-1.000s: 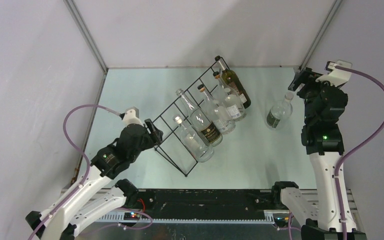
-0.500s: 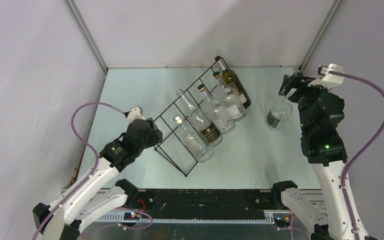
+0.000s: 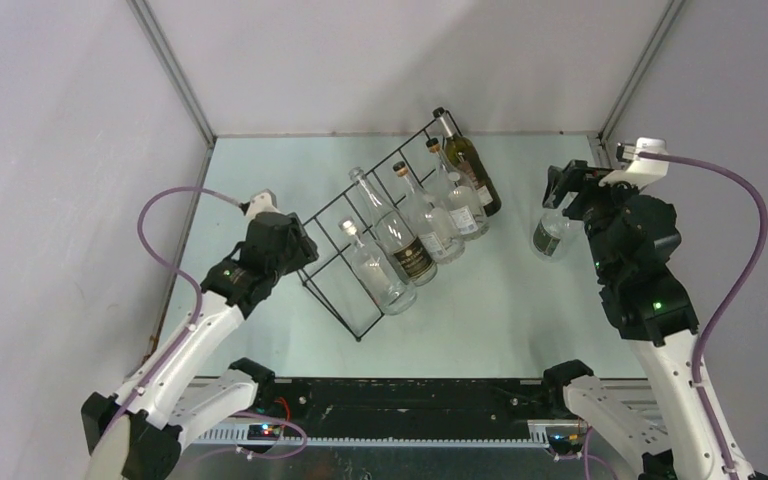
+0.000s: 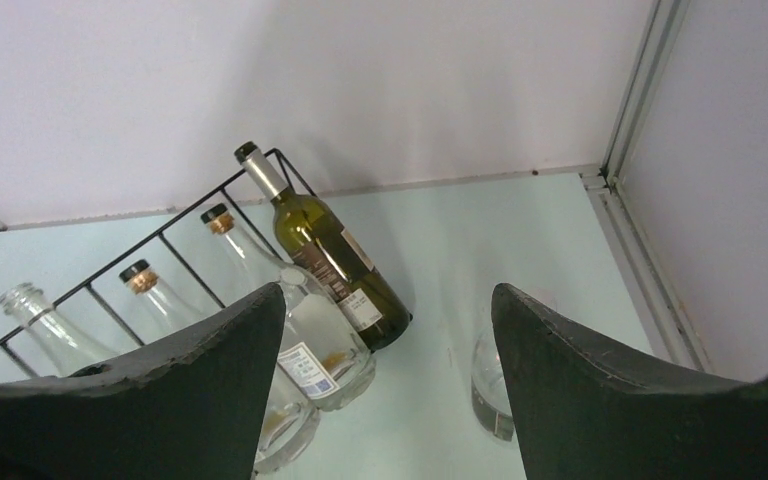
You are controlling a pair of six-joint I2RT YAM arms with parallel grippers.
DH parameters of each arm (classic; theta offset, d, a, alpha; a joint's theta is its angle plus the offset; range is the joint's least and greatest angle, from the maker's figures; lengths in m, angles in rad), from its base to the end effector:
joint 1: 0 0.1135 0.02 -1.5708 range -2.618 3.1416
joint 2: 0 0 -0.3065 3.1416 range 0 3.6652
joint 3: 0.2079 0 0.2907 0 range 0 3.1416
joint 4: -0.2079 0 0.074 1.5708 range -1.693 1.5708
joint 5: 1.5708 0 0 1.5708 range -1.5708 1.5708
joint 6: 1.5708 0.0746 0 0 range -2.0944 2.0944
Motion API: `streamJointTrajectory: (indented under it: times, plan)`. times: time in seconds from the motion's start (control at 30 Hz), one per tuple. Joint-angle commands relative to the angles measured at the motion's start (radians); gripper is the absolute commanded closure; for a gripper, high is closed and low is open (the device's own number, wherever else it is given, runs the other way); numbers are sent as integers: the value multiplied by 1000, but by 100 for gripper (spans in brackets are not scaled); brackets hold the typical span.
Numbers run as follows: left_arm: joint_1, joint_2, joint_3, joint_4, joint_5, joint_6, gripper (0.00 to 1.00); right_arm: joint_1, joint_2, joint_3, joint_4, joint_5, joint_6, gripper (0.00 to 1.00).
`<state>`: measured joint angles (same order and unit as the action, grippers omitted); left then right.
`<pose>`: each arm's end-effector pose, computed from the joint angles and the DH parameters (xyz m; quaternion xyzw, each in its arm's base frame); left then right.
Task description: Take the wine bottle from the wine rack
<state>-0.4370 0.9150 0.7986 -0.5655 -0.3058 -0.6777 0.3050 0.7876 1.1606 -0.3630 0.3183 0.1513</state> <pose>0.2227 -0.0792 0.2915 -0.1721 0.8780 -0.1081 0.4334 0.1898 0.0353 0.4917 0.0590 0.7013 0.0501 0.7087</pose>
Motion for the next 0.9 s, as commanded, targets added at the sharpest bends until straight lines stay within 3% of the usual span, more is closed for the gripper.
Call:
streamJointTrajectory:
  times: [0.0,0.87]
  plan:
    - [87,45,75,117,-20,77,39,16,-50,36,-25,3,35,21]
    - [248,524,442,219,71,213,39,17,-132,35,-146,-24,44,21]
